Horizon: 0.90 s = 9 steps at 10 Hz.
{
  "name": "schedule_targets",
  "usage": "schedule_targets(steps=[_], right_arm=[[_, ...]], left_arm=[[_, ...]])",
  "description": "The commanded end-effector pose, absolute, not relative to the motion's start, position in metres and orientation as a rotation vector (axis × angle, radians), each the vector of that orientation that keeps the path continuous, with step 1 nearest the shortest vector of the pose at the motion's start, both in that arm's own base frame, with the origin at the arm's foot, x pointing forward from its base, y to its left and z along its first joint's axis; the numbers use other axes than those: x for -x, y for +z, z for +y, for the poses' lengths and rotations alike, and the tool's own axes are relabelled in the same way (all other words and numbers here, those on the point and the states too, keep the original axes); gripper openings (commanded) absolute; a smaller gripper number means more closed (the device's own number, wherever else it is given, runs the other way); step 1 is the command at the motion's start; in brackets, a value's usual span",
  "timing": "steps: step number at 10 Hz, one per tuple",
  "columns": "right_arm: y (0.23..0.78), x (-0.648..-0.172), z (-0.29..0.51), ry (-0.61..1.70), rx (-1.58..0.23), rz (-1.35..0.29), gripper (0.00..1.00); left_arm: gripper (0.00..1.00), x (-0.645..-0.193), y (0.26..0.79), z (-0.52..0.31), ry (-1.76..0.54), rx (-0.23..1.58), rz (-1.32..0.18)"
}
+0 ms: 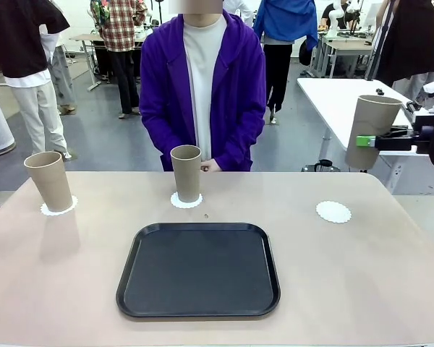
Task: Place coasters on the table and set cups on them.
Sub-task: Take one Reusable plastic cup from the Flat Tray and place it on a coaster set by the human.
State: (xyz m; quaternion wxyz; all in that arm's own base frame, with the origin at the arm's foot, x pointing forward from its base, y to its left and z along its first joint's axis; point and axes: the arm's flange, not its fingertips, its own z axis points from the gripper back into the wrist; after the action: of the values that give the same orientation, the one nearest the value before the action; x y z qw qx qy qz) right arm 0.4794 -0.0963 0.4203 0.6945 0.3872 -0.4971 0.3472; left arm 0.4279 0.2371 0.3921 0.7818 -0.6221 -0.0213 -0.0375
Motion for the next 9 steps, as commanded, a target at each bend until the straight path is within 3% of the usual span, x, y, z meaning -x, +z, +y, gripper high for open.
schedule_targets(steps=[1,7,9], right_arm=[[0.419,-0.489,-0.092,0.804,-0.896,-1.141,0.84],[0.417,-0.482,-0.098,0.781,-0.878,-1.114,0.84],[0.396,-0.491,-0.089,0.951,-0.885,-1.152,0.84]], left_arm=[[1.00,-0.428,0.394,0.237,-0.079,1.342,-0.054],[1.00,-0.428,0.394,0.237,-0.079,1.342,-0.054],[1.00,-0.428,0.394,0.237,-0.079,1.342,-0.054]])
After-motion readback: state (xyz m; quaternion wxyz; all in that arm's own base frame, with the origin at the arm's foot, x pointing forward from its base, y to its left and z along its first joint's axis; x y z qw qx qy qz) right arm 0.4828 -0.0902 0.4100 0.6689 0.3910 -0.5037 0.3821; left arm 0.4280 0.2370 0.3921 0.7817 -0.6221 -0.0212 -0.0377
